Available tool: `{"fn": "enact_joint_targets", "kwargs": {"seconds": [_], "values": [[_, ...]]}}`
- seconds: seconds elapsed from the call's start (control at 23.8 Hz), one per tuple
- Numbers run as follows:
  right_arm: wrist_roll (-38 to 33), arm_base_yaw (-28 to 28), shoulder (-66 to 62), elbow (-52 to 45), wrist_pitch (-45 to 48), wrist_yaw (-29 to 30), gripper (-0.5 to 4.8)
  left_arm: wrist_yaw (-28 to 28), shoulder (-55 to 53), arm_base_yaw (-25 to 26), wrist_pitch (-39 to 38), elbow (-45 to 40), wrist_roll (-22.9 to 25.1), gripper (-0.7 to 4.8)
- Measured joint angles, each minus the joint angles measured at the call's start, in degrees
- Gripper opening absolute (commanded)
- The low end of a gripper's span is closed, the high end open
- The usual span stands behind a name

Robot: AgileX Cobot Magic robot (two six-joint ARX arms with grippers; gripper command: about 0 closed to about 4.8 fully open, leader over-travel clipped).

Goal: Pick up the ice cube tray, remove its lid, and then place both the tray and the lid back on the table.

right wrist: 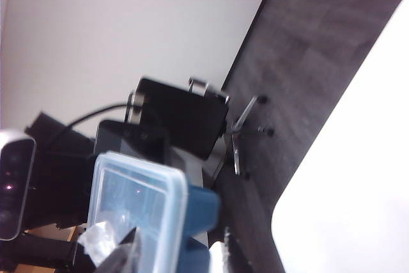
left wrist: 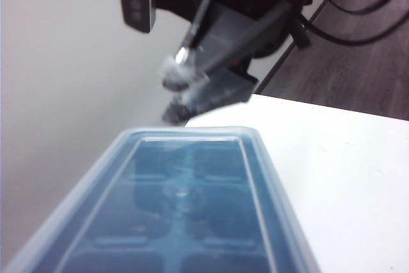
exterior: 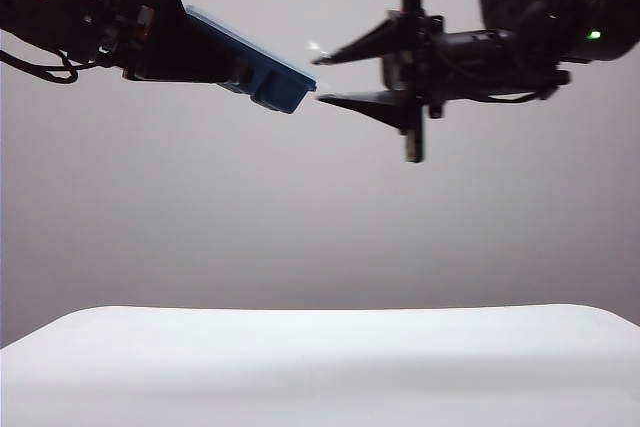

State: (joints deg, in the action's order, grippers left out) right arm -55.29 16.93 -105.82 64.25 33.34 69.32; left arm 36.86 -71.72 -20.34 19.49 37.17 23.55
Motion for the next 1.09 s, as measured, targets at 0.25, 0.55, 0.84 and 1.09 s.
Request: {"fn": "enact_joint_targets", "kwargs": {"seconds": [0.25, 0.55, 0.84, 1.09], "values": [[-1.0, -4.1, 0.0, 0.0, -4.2, 5.8, 1.58, 0.0, 0.0, 0.0, 0.0, 0.0, 0.0, 2.04], [-4.0, -1.6, 0.0, 0.0, -5.9, 13.6, 1.58, -1.2, 0.0, 0.0, 0.1, 0.0, 0.2, 2.04], [-4.0, -0.7, 0.0, 0.0, -7.9, 13.7, 1.58, -1.4, 0.0, 0.0, 1.5, 0.0, 0.4, 2.04], [-3.6, 0.2, 0.0, 0.0, -8.2, 12.4, 0.97, -1.2, 0.0, 0.0, 2.4, 0.0, 0.4, 2.04]]}}
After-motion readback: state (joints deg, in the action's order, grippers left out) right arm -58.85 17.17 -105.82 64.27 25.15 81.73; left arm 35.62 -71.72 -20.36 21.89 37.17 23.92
